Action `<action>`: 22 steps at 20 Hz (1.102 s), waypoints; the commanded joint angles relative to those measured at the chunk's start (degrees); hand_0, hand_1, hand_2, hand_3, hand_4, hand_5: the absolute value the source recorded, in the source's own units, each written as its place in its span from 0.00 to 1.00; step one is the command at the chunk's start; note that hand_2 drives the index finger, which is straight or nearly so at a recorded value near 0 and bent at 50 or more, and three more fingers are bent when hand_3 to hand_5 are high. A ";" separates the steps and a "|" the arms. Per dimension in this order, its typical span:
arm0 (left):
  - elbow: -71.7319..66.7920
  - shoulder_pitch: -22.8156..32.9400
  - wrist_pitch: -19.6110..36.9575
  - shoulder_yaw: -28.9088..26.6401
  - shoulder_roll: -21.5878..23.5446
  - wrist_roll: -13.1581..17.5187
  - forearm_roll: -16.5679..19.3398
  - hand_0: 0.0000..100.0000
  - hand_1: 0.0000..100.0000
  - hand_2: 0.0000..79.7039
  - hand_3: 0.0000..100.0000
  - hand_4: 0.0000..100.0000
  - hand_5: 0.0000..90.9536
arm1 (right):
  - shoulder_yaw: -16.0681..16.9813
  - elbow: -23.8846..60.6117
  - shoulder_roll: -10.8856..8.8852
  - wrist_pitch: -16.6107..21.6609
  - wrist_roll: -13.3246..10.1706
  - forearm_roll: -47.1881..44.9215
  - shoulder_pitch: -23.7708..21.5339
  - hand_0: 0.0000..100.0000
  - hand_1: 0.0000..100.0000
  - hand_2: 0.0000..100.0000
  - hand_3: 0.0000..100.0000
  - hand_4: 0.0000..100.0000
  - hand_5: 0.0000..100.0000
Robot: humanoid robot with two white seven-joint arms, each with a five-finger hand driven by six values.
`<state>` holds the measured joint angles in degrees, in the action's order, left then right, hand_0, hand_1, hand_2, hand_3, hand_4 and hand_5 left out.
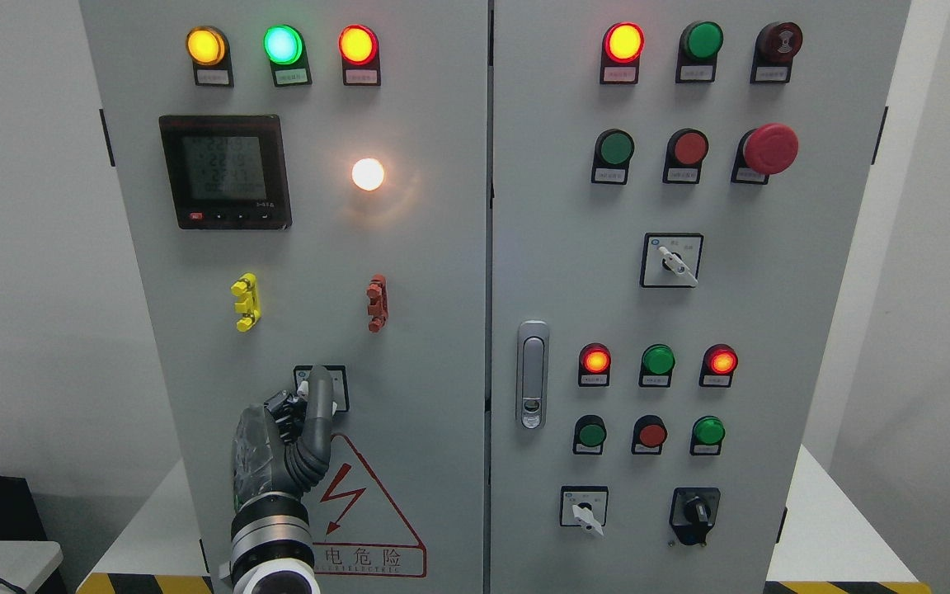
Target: Turn on light switch 1
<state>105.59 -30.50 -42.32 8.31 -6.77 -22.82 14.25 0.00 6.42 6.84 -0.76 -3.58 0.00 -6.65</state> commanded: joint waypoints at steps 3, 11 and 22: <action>0.23 0.09 0.04 -0.05 -0.09 -0.03 -0.01 0.19 0.21 0.65 1.00 0.99 0.97 | -0.97 0.00 0.02 0.05 -0.02 -1.40 0.05 0.12 0.39 0.00 0.00 0.00 0.00; 0.67 0.35 0.22 -0.14 -0.09 -0.03 -0.01 0.18 0.21 0.66 1.00 0.99 0.97 | -0.97 0.00 0.02 0.05 -0.02 -1.40 -0.03 0.12 0.39 0.00 0.00 0.00 0.00; 2.16 1.76 0.74 -0.14 -0.26 0.15 -0.09 0.15 0.22 0.68 1.00 1.00 0.97 | -0.97 0.00 0.02 -0.03 -0.02 -1.40 0.05 0.12 0.39 0.00 0.00 0.00 0.00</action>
<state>106.48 -29.26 -41.61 8.20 -6.93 -23.08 14.20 0.00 6.42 6.84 -0.76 -3.58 0.00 -6.64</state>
